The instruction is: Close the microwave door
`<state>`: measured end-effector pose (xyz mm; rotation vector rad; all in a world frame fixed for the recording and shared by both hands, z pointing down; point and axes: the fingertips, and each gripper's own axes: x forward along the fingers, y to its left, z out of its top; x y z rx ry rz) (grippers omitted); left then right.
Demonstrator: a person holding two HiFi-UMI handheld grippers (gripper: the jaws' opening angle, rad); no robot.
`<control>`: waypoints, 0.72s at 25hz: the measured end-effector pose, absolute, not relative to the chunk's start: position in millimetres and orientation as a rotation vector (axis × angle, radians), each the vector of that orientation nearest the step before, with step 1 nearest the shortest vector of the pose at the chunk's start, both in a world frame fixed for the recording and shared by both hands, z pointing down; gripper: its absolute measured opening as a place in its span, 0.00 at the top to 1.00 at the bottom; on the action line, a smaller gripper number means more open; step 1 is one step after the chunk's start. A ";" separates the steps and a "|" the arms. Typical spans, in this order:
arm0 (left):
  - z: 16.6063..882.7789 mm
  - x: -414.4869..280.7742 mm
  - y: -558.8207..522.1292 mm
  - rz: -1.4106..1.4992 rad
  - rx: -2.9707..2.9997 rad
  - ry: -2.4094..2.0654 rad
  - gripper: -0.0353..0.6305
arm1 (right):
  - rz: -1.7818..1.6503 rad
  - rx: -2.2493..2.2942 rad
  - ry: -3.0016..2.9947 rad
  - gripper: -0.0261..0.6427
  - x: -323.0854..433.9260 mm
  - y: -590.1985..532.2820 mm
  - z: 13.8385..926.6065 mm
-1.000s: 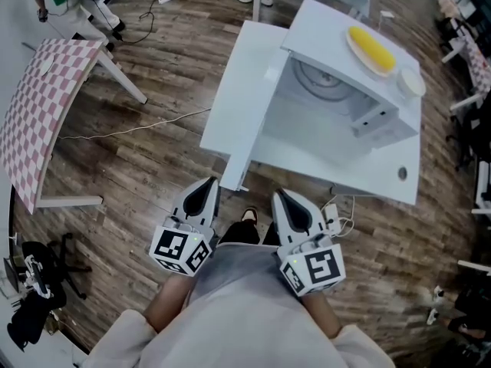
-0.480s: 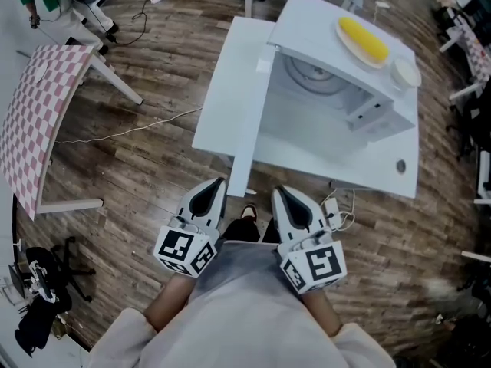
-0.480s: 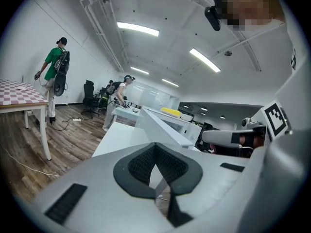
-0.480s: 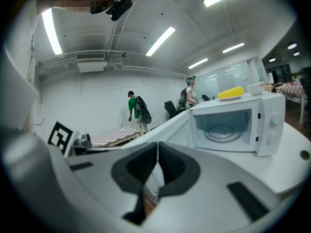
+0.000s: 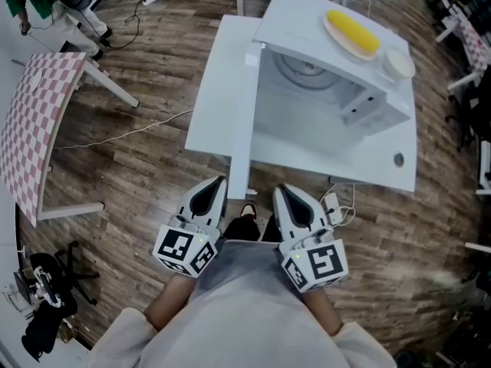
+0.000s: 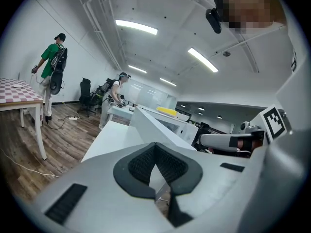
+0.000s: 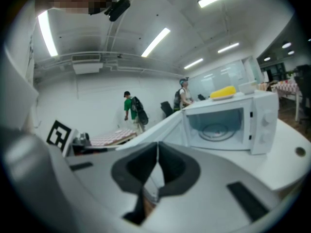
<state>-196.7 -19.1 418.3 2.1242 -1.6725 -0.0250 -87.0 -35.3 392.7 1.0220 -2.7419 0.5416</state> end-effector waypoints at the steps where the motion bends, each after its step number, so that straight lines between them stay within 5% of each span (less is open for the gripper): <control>1: 418.3 -195.1 -20.0 -0.024 2.127 -1.669 0.92 | 0.544 1.024 -2.741 0.93 -85.9 -36.2 392.8; 18: 412.5 -162.5 -30.5 0.006 2.182 -1.613 0.92 | 0.600 1.092 -2.725 0.93 -58.6 -41.4 395.2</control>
